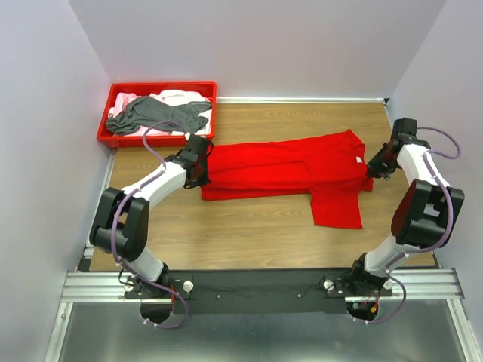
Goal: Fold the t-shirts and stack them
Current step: Fold the tshirt
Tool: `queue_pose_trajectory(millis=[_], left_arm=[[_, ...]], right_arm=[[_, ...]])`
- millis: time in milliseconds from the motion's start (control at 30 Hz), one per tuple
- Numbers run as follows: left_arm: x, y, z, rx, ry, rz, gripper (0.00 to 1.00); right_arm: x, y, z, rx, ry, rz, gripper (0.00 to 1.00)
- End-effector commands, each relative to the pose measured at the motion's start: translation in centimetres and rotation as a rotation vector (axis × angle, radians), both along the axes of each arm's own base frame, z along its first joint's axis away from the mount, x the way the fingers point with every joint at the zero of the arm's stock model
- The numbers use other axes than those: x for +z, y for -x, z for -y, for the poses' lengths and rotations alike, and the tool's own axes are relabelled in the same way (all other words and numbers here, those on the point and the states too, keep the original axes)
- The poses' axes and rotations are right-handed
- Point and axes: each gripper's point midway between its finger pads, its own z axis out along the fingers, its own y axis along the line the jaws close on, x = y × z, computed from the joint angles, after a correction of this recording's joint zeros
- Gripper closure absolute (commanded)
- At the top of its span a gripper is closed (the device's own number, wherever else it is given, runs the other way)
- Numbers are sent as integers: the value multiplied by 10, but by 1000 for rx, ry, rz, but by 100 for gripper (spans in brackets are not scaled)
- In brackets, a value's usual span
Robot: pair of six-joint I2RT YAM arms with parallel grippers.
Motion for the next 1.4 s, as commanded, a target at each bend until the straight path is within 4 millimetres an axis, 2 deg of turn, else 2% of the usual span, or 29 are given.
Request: queue_pose_trajectory(millis=[0, 233, 467, 533, 567, 600, 667, 700, 767, 800, 833, 900, 933, 1000, 1033, 1067, 1133, 1167, 1233, 1300, 1367], left_arm=[[0, -21, -7, -6, -59, 26, 100], [-7, -39, -5, -3, -83, 26, 100], [-23, -33, -5, -2, -84, -22, 100], [-22, -33, -5, 8, -77, -15, 98], [-22, -32, -5, 10, -77, -13, 95], [-20, -32, -5, 13, -72, -9, 88], [-17, -32, -5, 26, -64, -3, 79], [-12, -33, -5, 29, -57, 11, 68], [2, -34, -4, 34, -42, 43, 56], [7, -33, -5, 39, -36, 54, 51], [12, -33, -6, 44, -37, 64, 40], [30, -32, -7, 53, -19, 109, 27], [32, -30, -8, 55, -15, 115, 18], [49, -27, -9, 62, 5, 159, 7], [54, -25, -9, 64, 14, 178, 5], [70, -24, -10, 67, 30, 225, 4], [80, -22, -15, 81, 33, 278, 3], [86, -22, -18, 83, 29, 306, 3], [104, -20, -27, 109, 23, 397, 3], [120, -18, -36, 128, 9, 480, 3], [128, -16, -43, 142, -5, 528, 3]], right_arm=[[-4, -12, 18, -18, 75, 2, 99], [-16, -18, 21, -33, 77, -4, 99], [-23, -20, 26, -38, 94, -18, 96], [-23, -21, 26, -38, 97, -14, 90], [-23, -23, 25, -28, 97, -9, 88], [-23, -26, 22, -15, 82, -3, 82], [-21, -28, 18, 3, 70, 6, 76], [-19, -31, 15, 16, 73, 13, 69], [-5, -34, 13, 27, 104, 41, 60], [2, -34, 13, 39, 145, 48, 49], [7, -35, 13, 42, 164, 59, 45], [23, -32, 12, 48, 193, 87, 37], [23, -26, 10, 53, 199, 76, 34], [34, -17, 2, 76, 213, 94, 31], [34, -8, -4, 88, 210, 80, 29], [24, 5, -11, 102, 198, 47, 27], [22, 22, -29, 148, 174, 27, 26], [9, 37, -35, 162, 164, -17, 25], [2, 54, -49, 188, 151, -52, 22], [-14, 73, -63, 211, 119, -116, 21], [-23, 83, -72, 227, 86, -151, 21]])
